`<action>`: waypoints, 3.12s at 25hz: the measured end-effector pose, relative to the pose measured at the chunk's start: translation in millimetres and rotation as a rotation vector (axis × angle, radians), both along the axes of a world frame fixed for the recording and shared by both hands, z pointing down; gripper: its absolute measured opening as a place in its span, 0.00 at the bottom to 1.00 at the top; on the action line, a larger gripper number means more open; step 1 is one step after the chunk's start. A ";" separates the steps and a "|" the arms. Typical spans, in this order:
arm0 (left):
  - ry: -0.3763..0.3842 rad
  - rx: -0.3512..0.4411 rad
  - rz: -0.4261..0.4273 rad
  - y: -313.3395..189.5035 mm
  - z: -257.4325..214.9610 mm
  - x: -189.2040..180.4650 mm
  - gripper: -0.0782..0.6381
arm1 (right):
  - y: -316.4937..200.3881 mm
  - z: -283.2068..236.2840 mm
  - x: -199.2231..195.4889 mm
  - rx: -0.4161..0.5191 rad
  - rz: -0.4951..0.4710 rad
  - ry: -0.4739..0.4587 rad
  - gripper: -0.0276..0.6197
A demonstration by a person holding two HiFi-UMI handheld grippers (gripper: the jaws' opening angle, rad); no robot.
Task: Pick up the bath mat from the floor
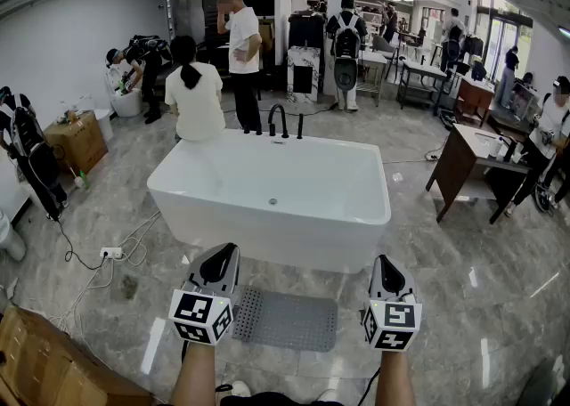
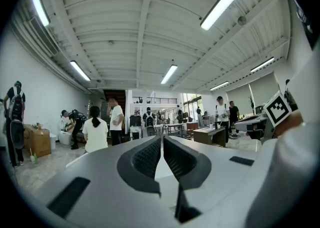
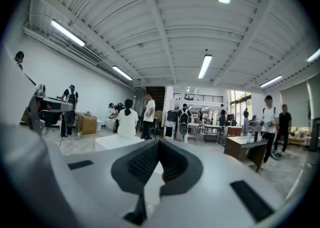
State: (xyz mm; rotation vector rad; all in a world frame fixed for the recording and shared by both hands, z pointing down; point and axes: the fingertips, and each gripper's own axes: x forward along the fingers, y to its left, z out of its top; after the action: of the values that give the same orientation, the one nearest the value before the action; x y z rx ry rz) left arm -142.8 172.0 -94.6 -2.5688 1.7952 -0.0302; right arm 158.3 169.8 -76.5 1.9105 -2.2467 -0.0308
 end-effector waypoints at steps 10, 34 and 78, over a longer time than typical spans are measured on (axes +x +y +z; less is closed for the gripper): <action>-0.005 -0.020 0.005 -4.2 4.8 -24.2 0.14 | -7.0 1.4 -31.3 -0.012 -0.018 0.056 0.07; 0.155 -0.077 0.152 -42.2 45.3 -92.1 0.15 | 10.5 20.1 -63.9 -0.024 0.068 0.021 0.08; -0.085 -0.907 -0.100 -150.1 770.4 -130.3 0.49 | -100.1 770.5 50.6 -1.040 0.038 -0.085 0.49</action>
State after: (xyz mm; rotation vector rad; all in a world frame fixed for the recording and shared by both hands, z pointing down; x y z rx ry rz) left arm -273.1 21.9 675.8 -2.8700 2.2231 -1.1870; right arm 208.9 69.7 693.9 1.3458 -1.6772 1.0137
